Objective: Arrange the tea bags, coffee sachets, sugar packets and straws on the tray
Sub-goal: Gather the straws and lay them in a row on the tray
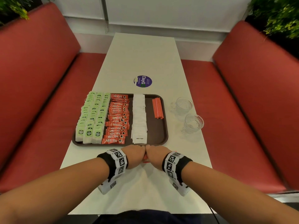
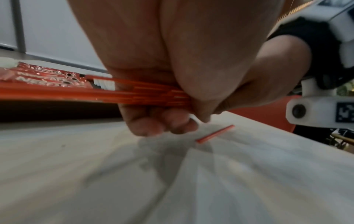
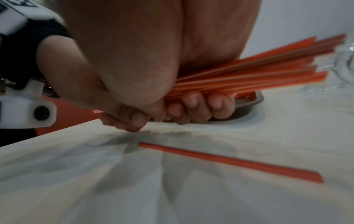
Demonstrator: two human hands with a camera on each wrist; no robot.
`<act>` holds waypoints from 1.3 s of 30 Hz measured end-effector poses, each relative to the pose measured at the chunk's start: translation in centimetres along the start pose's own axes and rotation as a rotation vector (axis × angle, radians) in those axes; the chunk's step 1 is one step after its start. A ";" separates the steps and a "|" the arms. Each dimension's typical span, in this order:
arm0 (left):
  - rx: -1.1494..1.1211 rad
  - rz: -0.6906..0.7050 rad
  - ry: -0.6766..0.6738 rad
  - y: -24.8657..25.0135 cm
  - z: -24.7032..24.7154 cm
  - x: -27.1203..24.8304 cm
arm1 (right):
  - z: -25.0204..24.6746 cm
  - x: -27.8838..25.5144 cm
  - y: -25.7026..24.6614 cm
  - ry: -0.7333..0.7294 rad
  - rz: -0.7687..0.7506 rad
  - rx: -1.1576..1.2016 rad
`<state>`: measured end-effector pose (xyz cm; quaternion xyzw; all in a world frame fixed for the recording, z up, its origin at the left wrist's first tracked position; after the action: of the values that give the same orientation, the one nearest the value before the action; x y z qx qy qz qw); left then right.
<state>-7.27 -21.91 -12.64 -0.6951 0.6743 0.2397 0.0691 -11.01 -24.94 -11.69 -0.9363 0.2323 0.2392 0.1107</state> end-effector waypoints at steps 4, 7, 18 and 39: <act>-0.170 0.115 -0.017 1.4 -1.4 -0.6 | -0.9 -0.1 0.0 -0.014 -0.010 -0.014; -0.227 0.088 -0.079 1.5 -1.7 -0.6 | -1.3 0.0 0.1 -0.024 -0.016 0.011; -0.131 0.134 -0.031 1.5 -1.9 -0.4 | -2.6 -0.2 0.5 0.053 -0.079 0.094; 0.025 0.031 -0.009 1.8 2.0 1.6 | 3.0 0.4 3.0 -0.130 -0.012 -0.128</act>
<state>-9.52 -22.66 -14.63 -0.6826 0.6874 0.2357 0.0771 -13.31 -26.75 -14.75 -0.9252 0.2035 0.3131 0.0670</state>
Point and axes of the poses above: each hand's wrist, its own x-axis towards the middle knuckle, its own z-axis out of the palm, y = z × x, the point moved 10 cm from there along x, towards the middle knuckle, and after that the axes turned 7 degrees about z, right-handed, at the moved point
